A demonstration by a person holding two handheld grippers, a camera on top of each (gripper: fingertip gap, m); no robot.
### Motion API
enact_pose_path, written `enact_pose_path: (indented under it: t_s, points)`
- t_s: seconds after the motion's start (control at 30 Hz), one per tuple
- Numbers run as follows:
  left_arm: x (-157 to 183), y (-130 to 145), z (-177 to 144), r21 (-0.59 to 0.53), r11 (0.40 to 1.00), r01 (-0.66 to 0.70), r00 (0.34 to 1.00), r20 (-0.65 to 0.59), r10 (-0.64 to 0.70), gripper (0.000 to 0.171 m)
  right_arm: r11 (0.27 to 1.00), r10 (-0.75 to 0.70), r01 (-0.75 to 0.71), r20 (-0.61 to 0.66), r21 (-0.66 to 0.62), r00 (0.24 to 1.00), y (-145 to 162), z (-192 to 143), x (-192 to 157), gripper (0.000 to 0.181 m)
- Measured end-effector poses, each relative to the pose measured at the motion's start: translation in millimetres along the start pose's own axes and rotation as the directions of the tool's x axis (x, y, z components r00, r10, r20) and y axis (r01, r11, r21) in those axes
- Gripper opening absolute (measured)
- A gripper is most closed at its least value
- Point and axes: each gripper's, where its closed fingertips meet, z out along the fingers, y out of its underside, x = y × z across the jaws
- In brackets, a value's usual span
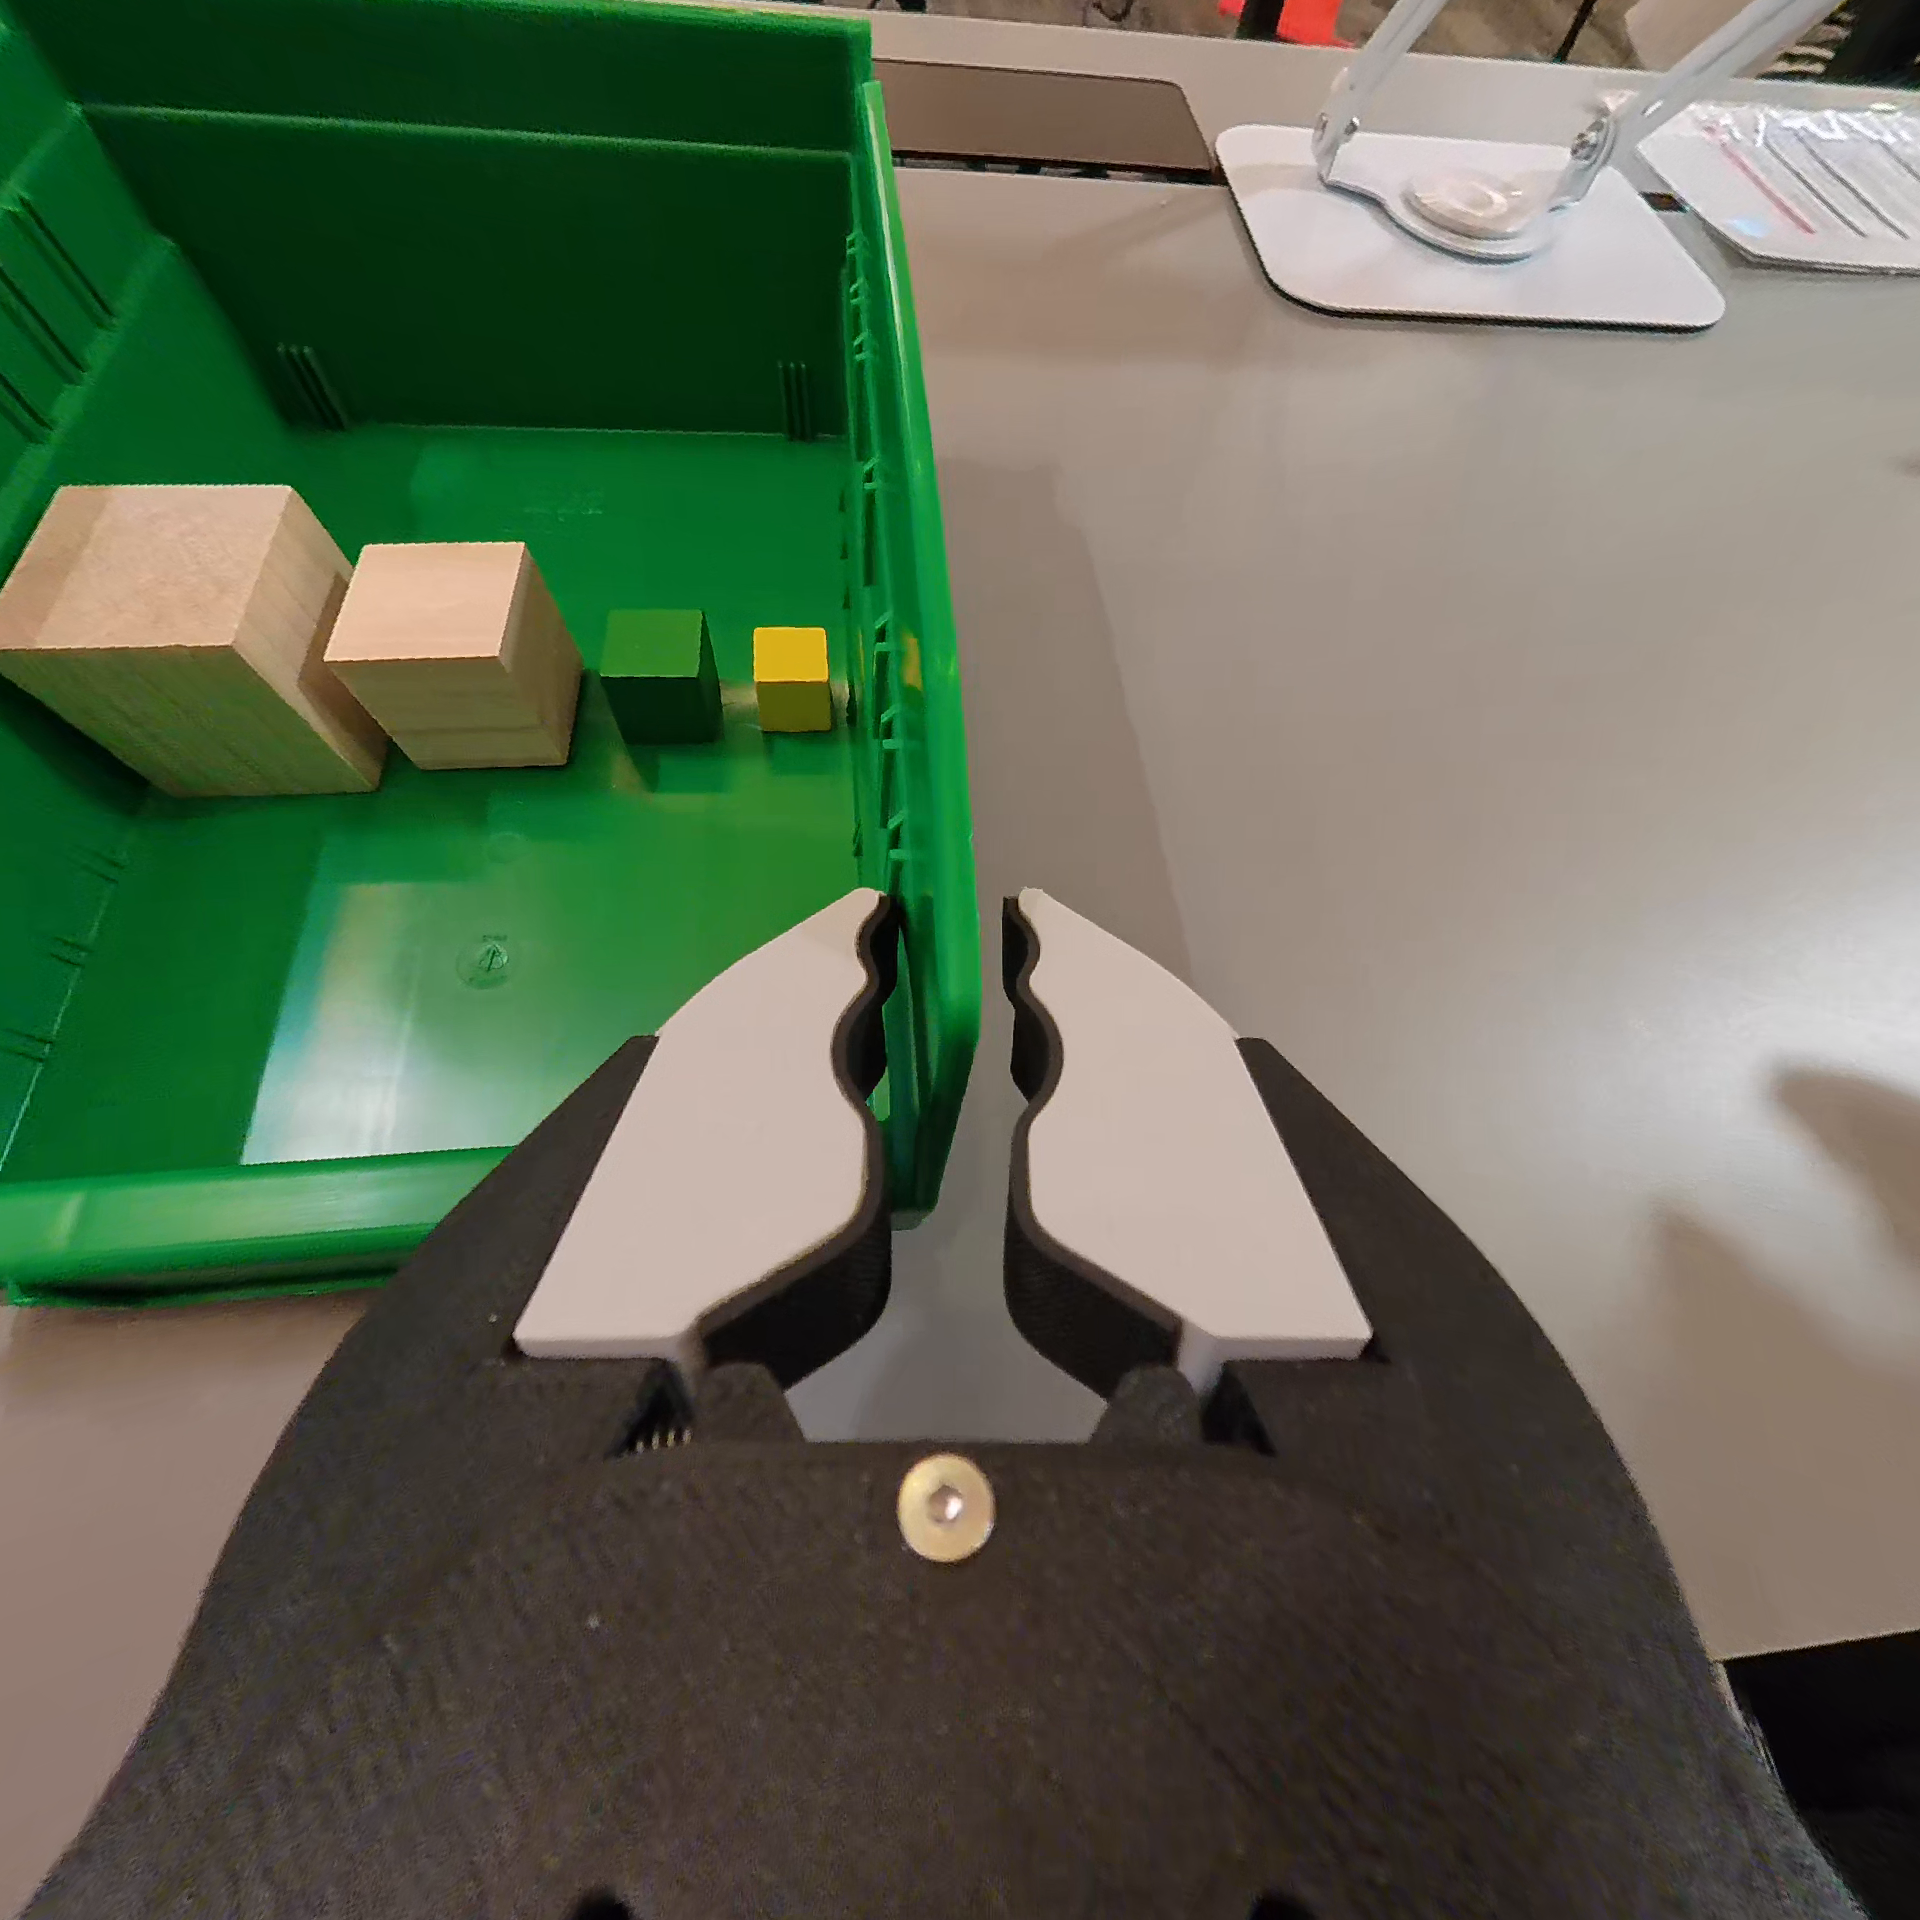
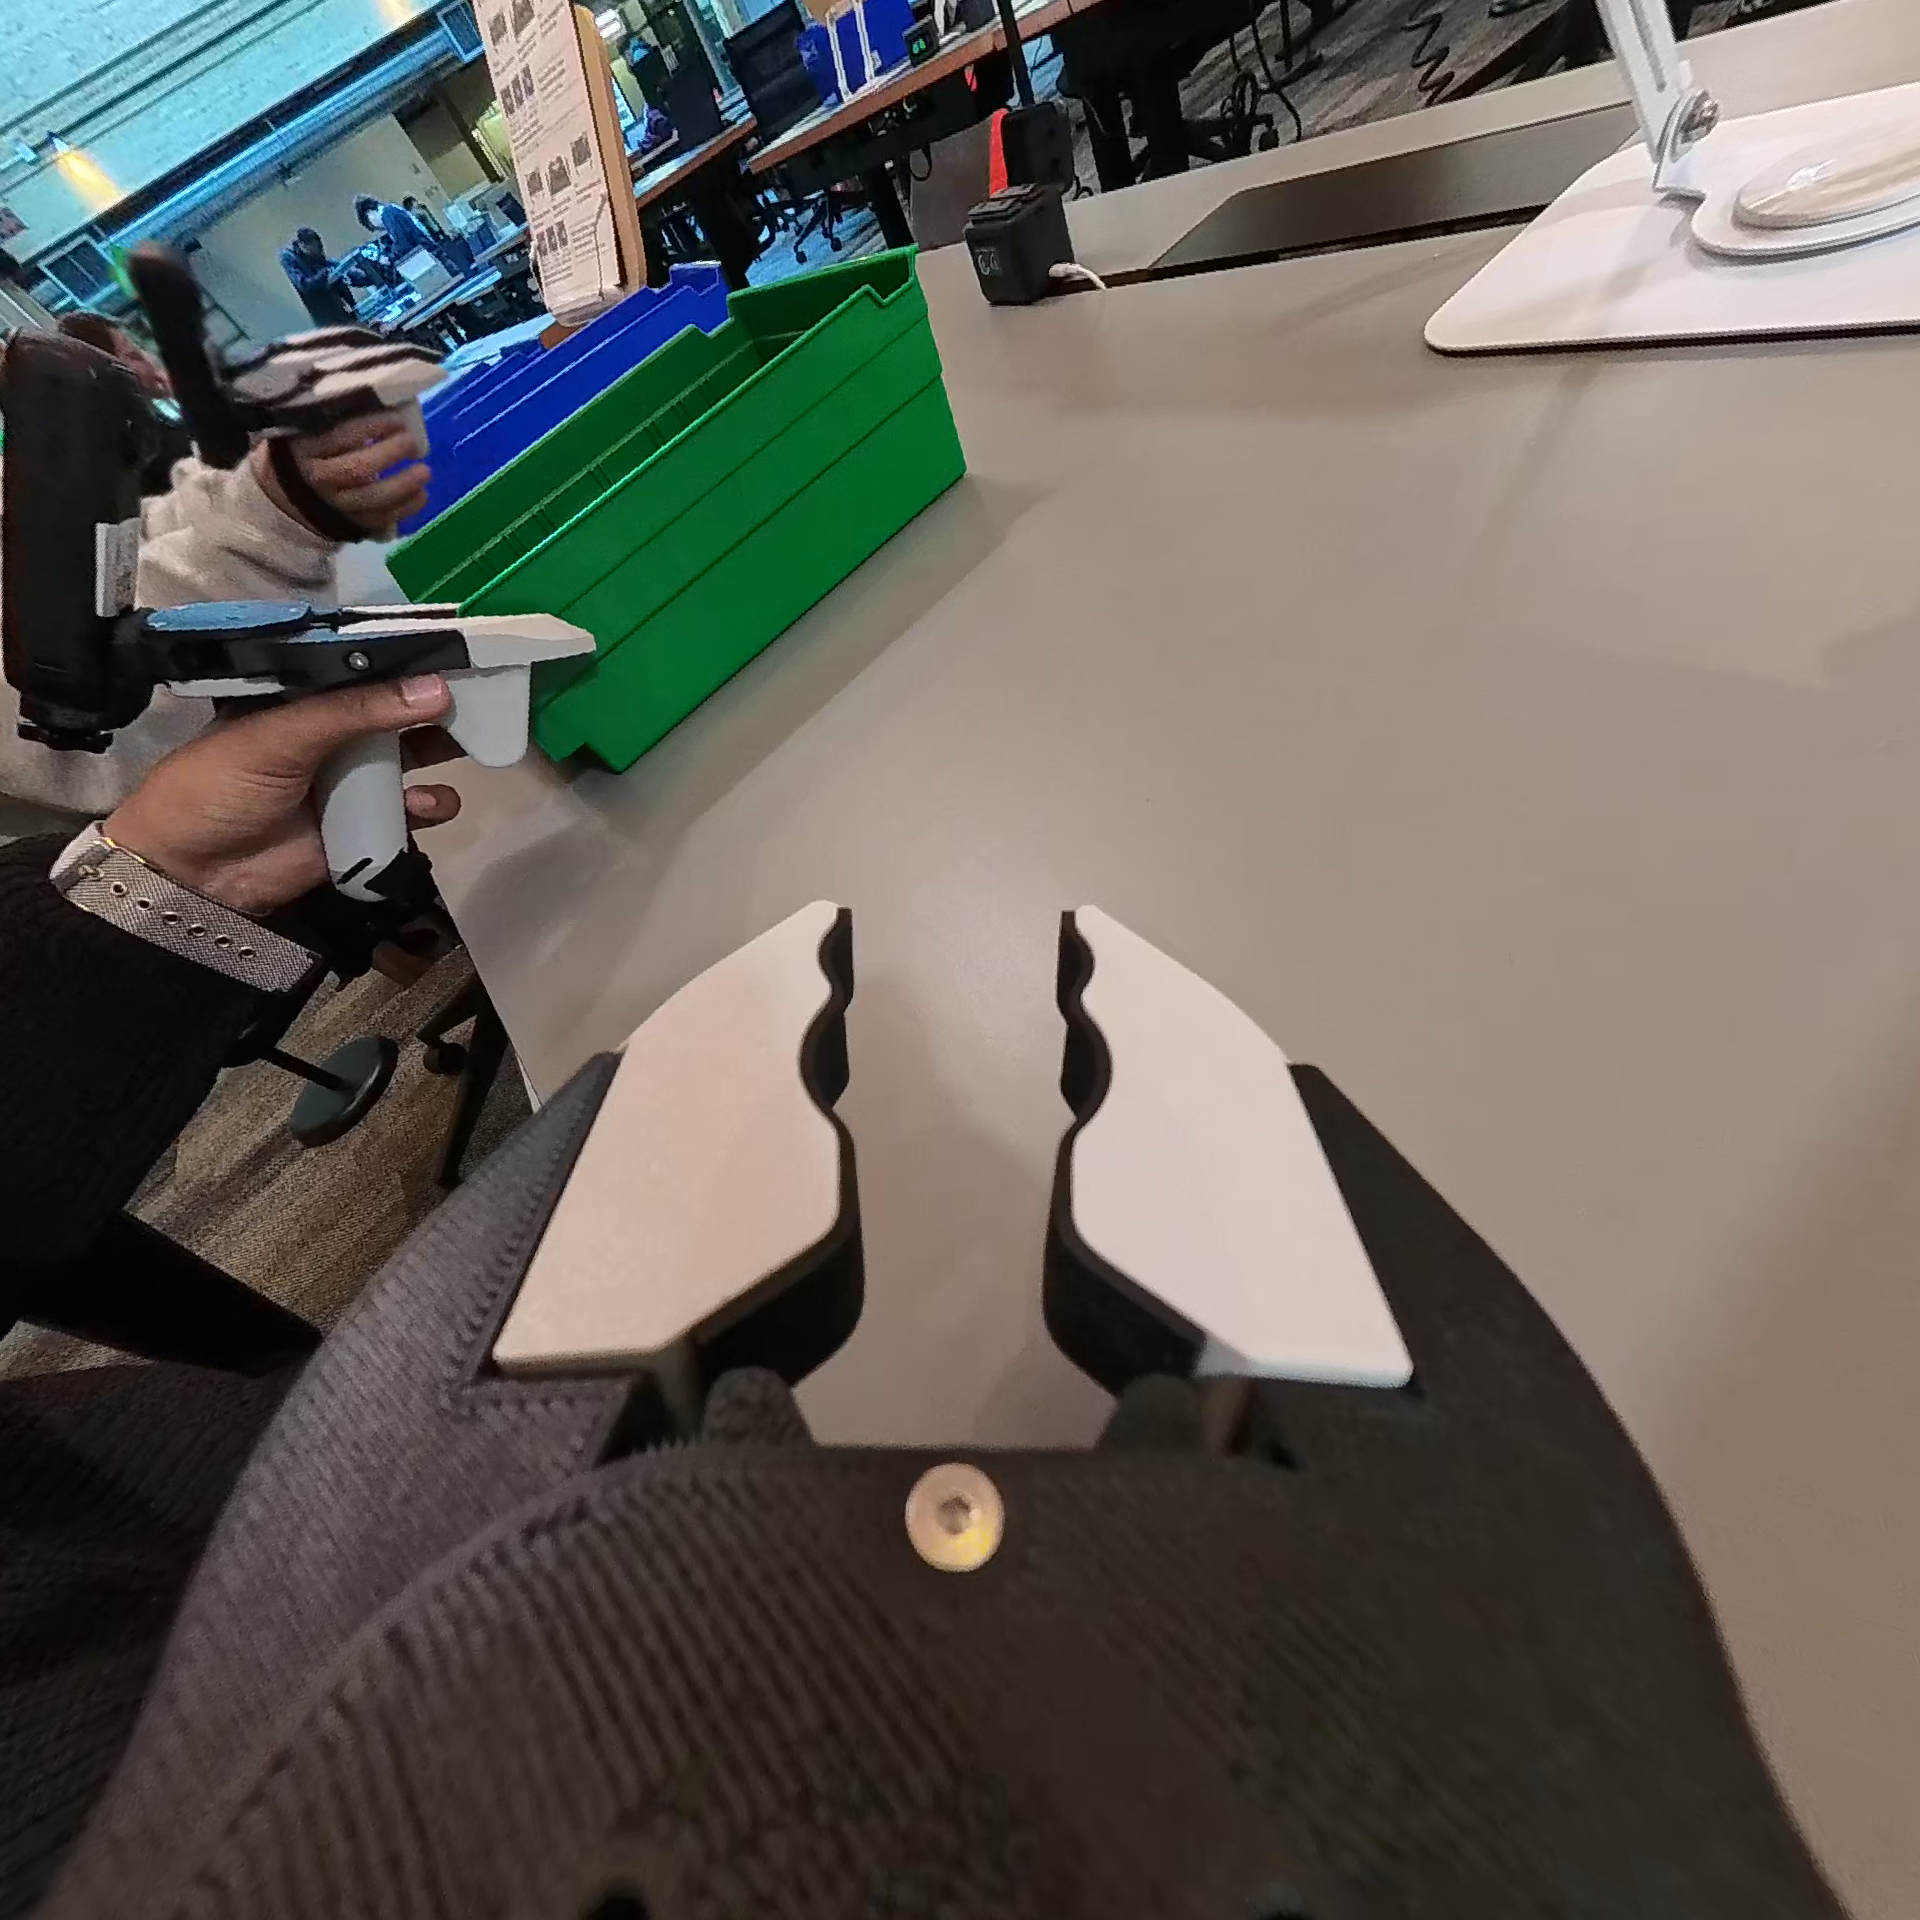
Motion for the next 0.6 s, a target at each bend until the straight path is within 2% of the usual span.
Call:
enact_pose_path:
  t_s: [0.6]
  points:
    - [-3.9,3.2,0.0,-0.025,1.0,-0.003,1.0,0.026,0.004,0.024,1.0,-0.007,0.007,-0.001,-0.005,1.0,1.0,0.3,-0.9,0.038]
